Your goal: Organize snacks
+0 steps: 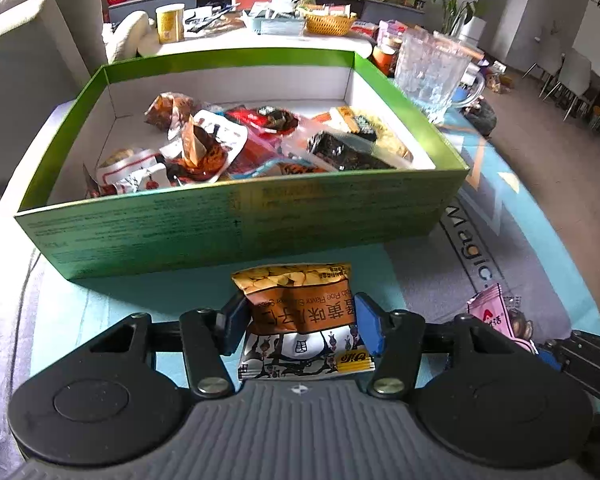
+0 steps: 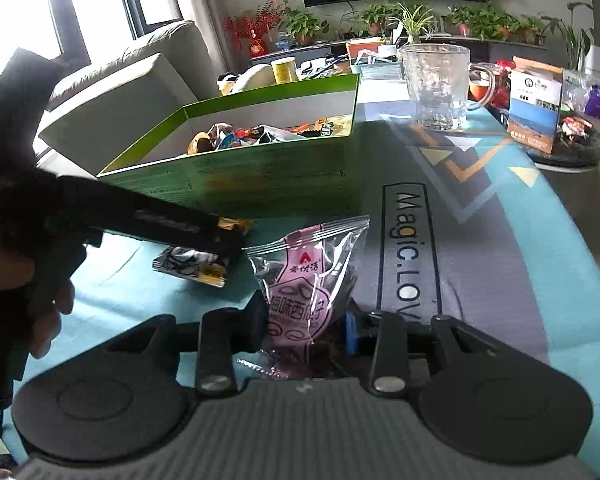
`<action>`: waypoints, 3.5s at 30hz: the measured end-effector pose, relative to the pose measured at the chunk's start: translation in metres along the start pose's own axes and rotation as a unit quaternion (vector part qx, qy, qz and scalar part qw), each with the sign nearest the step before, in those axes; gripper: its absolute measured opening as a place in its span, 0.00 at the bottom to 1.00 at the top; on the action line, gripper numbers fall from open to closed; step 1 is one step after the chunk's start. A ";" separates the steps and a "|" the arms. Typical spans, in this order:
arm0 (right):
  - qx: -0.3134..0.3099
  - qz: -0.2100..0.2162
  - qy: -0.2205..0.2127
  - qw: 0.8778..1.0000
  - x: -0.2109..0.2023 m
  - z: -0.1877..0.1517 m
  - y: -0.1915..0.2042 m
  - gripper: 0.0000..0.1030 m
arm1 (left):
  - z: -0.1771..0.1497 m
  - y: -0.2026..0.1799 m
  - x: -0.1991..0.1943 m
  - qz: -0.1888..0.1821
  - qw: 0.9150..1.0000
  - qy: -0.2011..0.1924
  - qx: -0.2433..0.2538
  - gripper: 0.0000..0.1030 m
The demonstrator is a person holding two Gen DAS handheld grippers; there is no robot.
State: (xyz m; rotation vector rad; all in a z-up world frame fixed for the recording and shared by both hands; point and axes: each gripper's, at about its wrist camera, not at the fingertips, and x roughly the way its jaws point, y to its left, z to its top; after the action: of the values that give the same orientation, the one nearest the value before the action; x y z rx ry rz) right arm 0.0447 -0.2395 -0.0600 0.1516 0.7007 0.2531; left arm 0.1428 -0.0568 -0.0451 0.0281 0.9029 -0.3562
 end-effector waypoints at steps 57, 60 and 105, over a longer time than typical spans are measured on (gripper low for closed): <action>-0.011 0.050 -0.108 0.993 0.062 0.127 0.023 0.23 | 0.077 0.065 -0.022 0.035 0.993 -0.113 -0.004 0.51; -0.007 0.049 -0.101 0.994 0.067 0.129 0.024 0.23 | 0.076 0.066 -0.019 0.037 0.993 -0.110 -0.007 0.52; -0.018 0.020 -0.118 0.993 -0.009 0.087 0.069 0.24 | 0.019 0.053 -0.125 0.080 0.974 -0.209 -0.036 0.74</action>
State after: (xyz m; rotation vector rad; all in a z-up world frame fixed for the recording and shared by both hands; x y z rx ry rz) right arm 0.0830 -0.1807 0.0263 0.1586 0.4578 0.2800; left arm 0.1031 0.0258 0.0569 -0.0398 0.4919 -0.1681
